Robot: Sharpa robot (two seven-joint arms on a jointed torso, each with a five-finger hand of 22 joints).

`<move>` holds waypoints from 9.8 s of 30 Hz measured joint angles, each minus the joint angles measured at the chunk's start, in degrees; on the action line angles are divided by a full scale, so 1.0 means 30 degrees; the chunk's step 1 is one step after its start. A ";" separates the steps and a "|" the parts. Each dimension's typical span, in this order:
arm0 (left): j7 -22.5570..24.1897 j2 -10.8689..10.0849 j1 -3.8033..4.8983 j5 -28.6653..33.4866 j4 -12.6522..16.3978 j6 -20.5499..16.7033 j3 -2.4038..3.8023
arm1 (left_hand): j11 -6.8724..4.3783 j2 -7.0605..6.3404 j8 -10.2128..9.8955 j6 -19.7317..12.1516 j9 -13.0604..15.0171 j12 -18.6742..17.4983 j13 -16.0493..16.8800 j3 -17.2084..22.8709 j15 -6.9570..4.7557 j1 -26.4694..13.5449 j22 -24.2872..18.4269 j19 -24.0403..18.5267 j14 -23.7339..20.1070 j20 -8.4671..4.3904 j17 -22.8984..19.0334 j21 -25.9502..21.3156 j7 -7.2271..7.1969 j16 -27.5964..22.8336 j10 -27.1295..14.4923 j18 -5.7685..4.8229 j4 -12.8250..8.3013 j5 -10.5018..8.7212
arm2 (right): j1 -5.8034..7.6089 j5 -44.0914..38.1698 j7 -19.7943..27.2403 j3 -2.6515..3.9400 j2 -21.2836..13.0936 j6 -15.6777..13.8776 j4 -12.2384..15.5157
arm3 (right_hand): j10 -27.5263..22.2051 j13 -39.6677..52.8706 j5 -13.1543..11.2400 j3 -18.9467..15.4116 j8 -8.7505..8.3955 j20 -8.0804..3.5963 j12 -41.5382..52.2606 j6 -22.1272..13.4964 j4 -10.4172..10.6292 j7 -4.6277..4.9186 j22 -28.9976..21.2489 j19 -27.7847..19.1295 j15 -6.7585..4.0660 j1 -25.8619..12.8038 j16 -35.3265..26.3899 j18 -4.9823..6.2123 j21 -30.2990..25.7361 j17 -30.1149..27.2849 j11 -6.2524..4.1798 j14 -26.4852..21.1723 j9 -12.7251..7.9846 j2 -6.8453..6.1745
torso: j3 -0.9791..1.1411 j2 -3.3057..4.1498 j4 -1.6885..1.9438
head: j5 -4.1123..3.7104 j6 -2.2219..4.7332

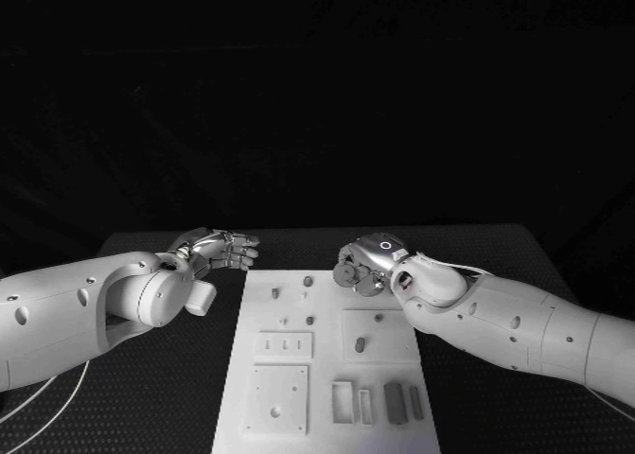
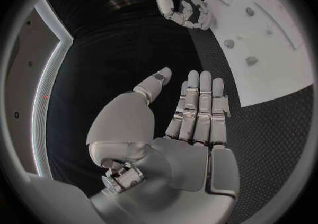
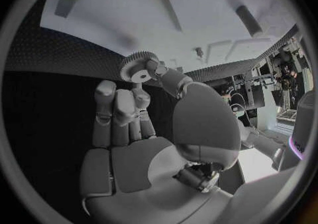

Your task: Assemble the parts on the task board

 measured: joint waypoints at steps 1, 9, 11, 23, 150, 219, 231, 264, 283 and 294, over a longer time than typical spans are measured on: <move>0.0000 -0.0001 0.0000 -0.0001 0.0000 -0.0002 0.0000 | 0.0000 0.0000 0.0000 -0.0001 0.0008 0.0000 0.0000 0.0000 0.0000 -0.0001 0.0000 0.0000 0.0000 0.0000 0.0000 0.0000 0.0001 0.0000 0.0000 -0.0001 0.0000 0.0000 | 0.0000 -0.0125 -0.0086 -0.0001 0.0043 -0.0028 0.0092 | 0.0034 -0.0015 0.0000 0.0000 -0.0001 0.0001 0.0000 0.0004 0.0092 -0.0004 -0.0011 0.0000 0.0000 0.0000 0.0000 0.0001 0.0000 -0.0014 -0.0035 -0.0001 0.0000 0.0000 | 0.0000 0.0000 0.0007 | 0.0005 0.0004; 0.0000 0.0022 0.0002 -0.0004 0.0004 -0.0024 0.0007 | 0.0000 0.0000 0.0000 0.0000 0.0007 0.0000 -0.0002 0.0000 0.0000 0.0000 -0.0001 0.0000 0.0000 0.0000 0.0000 0.0000 0.0000 0.0000 0.0000 -0.0001 0.0000 0.0000 | 0.0001 -0.0869 -0.0599 -0.0037 0.0817 -0.0159 0.0463 | 0.0066 -0.0038 -0.0001 0.0070 -0.0068 0.0006 -0.0001 0.0103 0.0165 -0.0100 -0.0021 0.0004 0.0000 -0.0004 0.0000 0.0012 0.0000 -0.0051 -0.0065 0.0000 0.0005 -0.0156 | -0.0016 0.0004 0.0031 | 0.0146 0.0038; 0.0000 0.0036 0.0003 -0.0005 0.0004 -0.0026 0.0012 | 0.0000 0.0000 0.0000 0.0000 0.0006 0.0000 -0.0003 0.0000 0.0000 0.0000 -0.0002 0.0000 0.0000 0.0000 0.0001 0.0000 0.0001 0.0000 0.0001 0.0001 0.0000 0.0000 | 0.0001 -0.0977 -0.0667 -0.0080 0.1047 -0.0163 0.0479 | 0.0067 -0.0051 -0.0074 0.0136 -0.0073 0.0030 -0.0001 0.0108 0.0231 -0.0104 -0.0023 0.0028 0.0000 -0.0005 0.0000 0.0013 0.0000 -0.0068 -0.0064 0.0000 0.0005 -0.0156 | -0.0022 0.0004 0.0031 | 0.0170 0.0046; 0.0000 0.0301 0.0096 -0.0011 -0.0052 -0.0051 0.0083 | 0.0000 0.0000 0.0000 0.0000 0.0003 0.0000 0.0015 0.0000 0.0001 0.0000 -0.0003 0.0000 0.0000 0.0000 -0.0003 -0.0001 0.0000 0.0000 0.0000 0.0000 0.0000 0.0000 | -0.0297 -0.1196 -0.0754 -0.0636 0.2512 -0.0149 -0.0510 | 0.0068 -0.0082 -0.0074 0.0210 -0.0181 0.0031 -0.0001 0.0127 0.0409 -0.0122 -0.0061 0.0028 0.0000 -0.0025 -0.0091 0.0016 -0.0001 -0.0147 -0.0065 0.0000 0.0005 -0.0177 | -0.0037 0.0031 0.0112 | 0.0099 0.0103; -0.0036 0.0508 0.0104 -0.0018 -0.1059 0.0083 -0.0019 | 0.0068 -0.0001 -0.0070 -0.0068 0.0080 -0.0078 0.0096 -0.0001 0.0066 -0.0155 0.0005 -0.0069 -0.0066 0.0069 -0.0099 -0.0002 0.0068 0.0074 -0.0068 0.0001 0.0001 0.0000 | 0.0750 1.1054 0.5794 0.0473 -0.4434 0.1916 0.0045 | -0.1828 -0.0781 0.3552 -0.4055 -0.1330 0.0605 0.0423 -0.1643 -0.1641 0.1545 -0.0495 -0.1371 0.0755 -0.1415 -0.0994 -0.0053 -0.0222 -0.0032 0.0795 -0.1045 -0.0511 0.0967 | 0.0353 -0.0218 -0.0458 | 0.0119 0.0233; -0.0029 0.0606 0.0042 -0.0027 -0.1203 0.0366 -0.0033 | 0.0067 0.0001 -0.0070 -0.0068 0.0125 -0.0078 0.0138 -0.0001 0.0066 -0.0153 0.0010 -0.0068 -0.0066 0.0069 -0.0144 0.0073 0.0068 0.0074 -0.0068 0.0001 0.0001 0.0000 | -0.1443 1.0999 0.6272 0.0433 -0.1712 0.2907 -0.3782 | -0.1995 -0.1227 0.0964 -0.3368 -0.0438 0.0679 0.0781 -0.1371 -0.1385 0.0945 -0.0463 -0.1576 0.0466 -0.0513 -0.0993 -0.0045 -0.0221 0.0041 0.0668 -0.1166 -0.0249 0.1730 | 0.0377 -0.0286 -0.0571 | 0.0114 -0.0115; -0.0031 0.0599 0.0042 -0.0028 -0.1200 0.0374 -0.0036 | 0.0068 0.0001 -0.0070 -0.0068 0.0123 -0.0078 0.0154 0.0000 0.0066 -0.0152 0.0007 -0.0068 -0.0067 0.0069 -0.0143 0.0073 0.0068 0.0073 -0.0068 0.0000 0.0001 0.0000 | -0.1521 1.0935 0.6220 0.0428 -0.1592 0.2903 -0.3844 | -0.1900 -0.1323 0.0073 -0.2599 -0.0344 0.0681 0.0781 -0.1313 -0.1040 0.0888 -0.0466 -0.1575 0.0331 -0.0506 -0.0993 -0.0025 -0.0145 0.0037 0.0563 -0.1165 -0.0176 0.1875 | 0.0377 -0.0282 -0.0582 | 0.0117 -0.0163; -0.0040 0.0569 0.0042 -0.0028 -0.1190 0.0383 -0.0039 | 0.0068 0.0001 -0.0070 -0.0068 0.0154 -0.0151 0.0170 -0.0001 0.0066 -0.0152 0.0000 -0.0140 -0.0066 -0.0004 -0.0157 0.0073 0.0068 0.0098 -0.0067 -0.0001 0.0001 0.0000 | -0.1506 1.0930 0.6128 0.0439 -0.1408 0.2755 -0.4176 | -0.1736 -0.1424 -0.0220 -0.1145 0.0184 0.0635 0.0869 -0.1110 -0.0374 0.0684 -0.0475 -0.1465 0.0088 -0.0450 -0.0992 0.0025 -0.0071 0.0085 0.0372 -0.1060 0.0353 0.2127 | 0.0386 -0.0287 -0.0591 | 0.0082 -0.0275; -0.0052 0.0561 0.0042 -0.0037 -0.1153 0.0436 -0.0040 | 0.0068 0.0061 -0.0149 -0.0068 0.0177 -0.0151 0.0209 -0.0001 0.0066 -0.0212 -0.0003 -0.0139 -0.0066 -0.0002 -0.0173 0.0073 0.0068 0.0236 -0.0067 -0.0001 0.0001 0.0000 | -0.1498 1.0940 0.5739 0.0443 -0.1370 0.2409 -0.4381 | -0.1573 -0.1481 -0.0220 -0.0733 0.0667 0.0465 0.0942 -0.0968 -0.0436 0.0542 -0.0478 -0.1437 -0.0202 -0.0431 -0.0916 0.0169 0.0042 0.0129 0.0208 -0.1103 0.0741 0.2302 | 0.0377 -0.0295 -0.0588 | 0.0079 -0.0267; -0.0398 0.0616 0.0047 -0.0880 -0.1184 0.0817 -0.0038 | -0.0143 0.0324 -0.0050 0.0524 0.0354 -0.0150 0.0379 -0.0109 -0.0276 -0.1064 -0.0004 -0.0093 0.0285 -0.0047 -0.0172 0.0290 -0.0247 0.0603 0.0145 -0.0003 0.0548 0.0000 | -0.1125 1.0757 0.5013 0.0398 -0.1801 0.2302 -0.2743 | -0.1506 -0.1480 -0.0220 -0.0680 0.0749 0.0467 0.0941 -0.0941 -0.0490 0.0514 -0.0481 -0.1437 -0.0244 -0.0430 -0.0917 0.0170 0.0042 0.0128 0.0140 -0.1061 0.0828 0.2302 | 0.0364 -0.0313 -0.0608 | 0.0070 -0.0223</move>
